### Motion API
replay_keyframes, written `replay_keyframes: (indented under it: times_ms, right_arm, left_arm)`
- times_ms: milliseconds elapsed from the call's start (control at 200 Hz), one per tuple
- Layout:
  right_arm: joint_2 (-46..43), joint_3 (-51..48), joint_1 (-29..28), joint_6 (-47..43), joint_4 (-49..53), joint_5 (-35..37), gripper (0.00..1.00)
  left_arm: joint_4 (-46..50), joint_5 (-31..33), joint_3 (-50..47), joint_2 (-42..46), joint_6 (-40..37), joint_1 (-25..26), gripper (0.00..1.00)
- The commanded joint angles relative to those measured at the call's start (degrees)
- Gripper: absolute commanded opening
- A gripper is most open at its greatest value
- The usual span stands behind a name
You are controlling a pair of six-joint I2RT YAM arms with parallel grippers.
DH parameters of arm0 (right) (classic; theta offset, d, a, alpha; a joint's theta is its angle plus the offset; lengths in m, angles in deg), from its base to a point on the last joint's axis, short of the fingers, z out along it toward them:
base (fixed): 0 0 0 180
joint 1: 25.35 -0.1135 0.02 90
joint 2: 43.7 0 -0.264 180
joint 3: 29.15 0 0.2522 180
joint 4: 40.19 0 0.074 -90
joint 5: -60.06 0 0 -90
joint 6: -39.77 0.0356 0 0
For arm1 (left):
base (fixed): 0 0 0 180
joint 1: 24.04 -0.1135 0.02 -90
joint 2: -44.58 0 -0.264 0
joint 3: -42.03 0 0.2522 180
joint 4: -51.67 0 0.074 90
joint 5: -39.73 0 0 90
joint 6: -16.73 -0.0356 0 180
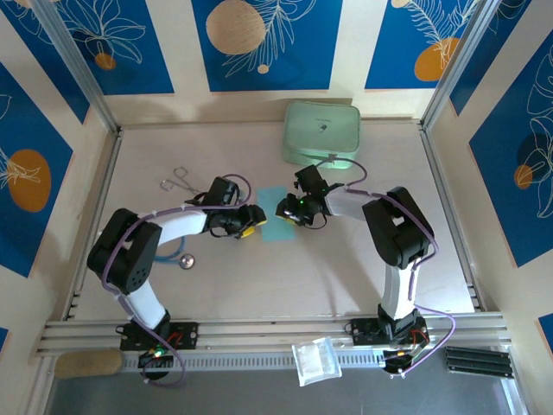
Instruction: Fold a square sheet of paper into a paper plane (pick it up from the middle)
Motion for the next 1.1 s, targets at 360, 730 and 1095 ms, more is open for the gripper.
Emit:
replay_keyframes:
  times_ms: [360, 730, 1095]
  right_arm:
    - [3.72, -0.77, 0.62, 0.46, 2.55, -0.14, 0.35]
    - [3.64, -0.5, 0.93, 0.59, 3.16, -0.36, 0.33]
    - [3.39, -0.92, 1.05, 0.42, 3.25, -0.12, 0.33]
  left_arm:
    - [-1.2, -3.27, 1.0, -4.31, 0.12, 0.57, 0.37]
    - [-4.78, -5.33, 1.44, -6.49, 1.37, 0.48, 0.32]
    - [-6.44, -6.34, 3.81, -7.39, -0.59, -0.99, 0.29]
